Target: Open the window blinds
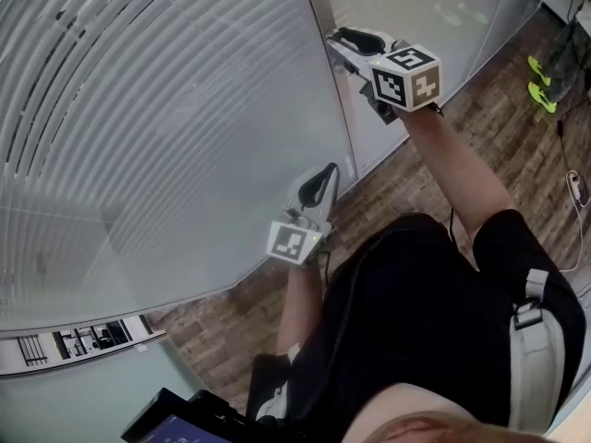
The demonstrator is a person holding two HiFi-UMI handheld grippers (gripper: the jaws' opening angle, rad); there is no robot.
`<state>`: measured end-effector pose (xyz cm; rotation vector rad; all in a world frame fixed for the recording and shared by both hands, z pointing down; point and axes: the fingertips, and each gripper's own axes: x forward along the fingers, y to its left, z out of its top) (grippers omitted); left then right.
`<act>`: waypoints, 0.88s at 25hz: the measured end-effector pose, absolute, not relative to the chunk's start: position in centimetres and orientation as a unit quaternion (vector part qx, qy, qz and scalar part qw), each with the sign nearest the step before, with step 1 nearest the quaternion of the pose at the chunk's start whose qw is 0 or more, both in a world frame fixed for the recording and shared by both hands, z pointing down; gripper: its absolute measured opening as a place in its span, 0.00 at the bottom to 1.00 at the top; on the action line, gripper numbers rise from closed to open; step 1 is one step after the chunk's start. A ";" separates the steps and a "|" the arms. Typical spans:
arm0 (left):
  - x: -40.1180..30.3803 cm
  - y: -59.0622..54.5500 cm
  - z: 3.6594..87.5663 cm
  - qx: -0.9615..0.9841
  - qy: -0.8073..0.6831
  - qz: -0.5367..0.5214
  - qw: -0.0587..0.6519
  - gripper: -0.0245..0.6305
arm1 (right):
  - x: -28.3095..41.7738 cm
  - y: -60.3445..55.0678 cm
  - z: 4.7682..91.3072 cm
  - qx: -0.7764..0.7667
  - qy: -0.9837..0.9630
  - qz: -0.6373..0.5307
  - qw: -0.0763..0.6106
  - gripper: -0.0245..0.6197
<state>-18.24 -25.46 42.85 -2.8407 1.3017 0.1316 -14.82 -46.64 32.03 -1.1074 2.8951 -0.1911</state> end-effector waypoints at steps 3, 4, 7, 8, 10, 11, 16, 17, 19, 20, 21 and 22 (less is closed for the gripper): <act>-18.2 -25.2 43.5 -0.908 0.417 0.038 0.003 0.04 | -14.8 -46.3 32.2 -0.351 0.936 -0.006 -0.012 0.35; -18.3 -25.2 43.6 -0.907 0.418 0.037 0.002 0.04 | -14.8 -46.1 32.2 -0.352 0.935 0.030 -0.030 0.38; -18.6 -25.3 43.6 -0.907 0.420 0.034 0.004 0.04 | -15.4 -44.9 32.0 -0.348 0.908 0.197 -0.126 0.42; -18.6 -25.3 43.5 -0.907 0.420 0.035 0.004 0.04 | -15.5 -44.6 31.9 -0.346 0.886 0.260 -0.166 0.43; -18.6 -25.3 43.5 -0.906 0.421 0.037 0.003 0.04 | -15.7 -44.3 31.5 -0.345 0.831 0.373 -0.227 0.43; -18.6 -25.4 43.4 -0.906 0.421 0.037 0.003 0.04 | -15.8 -44.3 31.5 -0.342 0.803 0.419 -0.250 0.43; -18.2 -25.5 43.3 -0.907 0.421 0.036 0.005 0.04 | -16.0 -44.7 32.8 -0.320 0.731 0.515 -0.312 0.43; -18.3 -25.5 43.3 -0.906 0.421 0.036 0.005 0.04 | -16.0 -44.8 32.9 -0.319 0.728 0.517 -0.316 0.43; -18.3 -25.4 43.3 -0.906 0.423 0.035 0.005 0.04 | -16.1 -45.0 33.1 -0.319 0.723 0.522 -0.321 0.43; -18.4 -25.5 43.4 -0.905 0.423 0.034 0.005 0.04 | -16.1 -45.2 33.1 -0.320 0.720 0.524 -0.323 0.43; -18.4 -25.5 43.4 -0.905 0.424 0.033 0.005 0.04 | -16.1 -45.3 33.1 -0.321 0.717 0.527 -0.325 0.43; -18.5 -25.5 43.5 -0.905 0.425 0.033 0.005 0.04 | -16.2 -45.4 33.1 -0.320 0.713 0.531 -0.328 0.43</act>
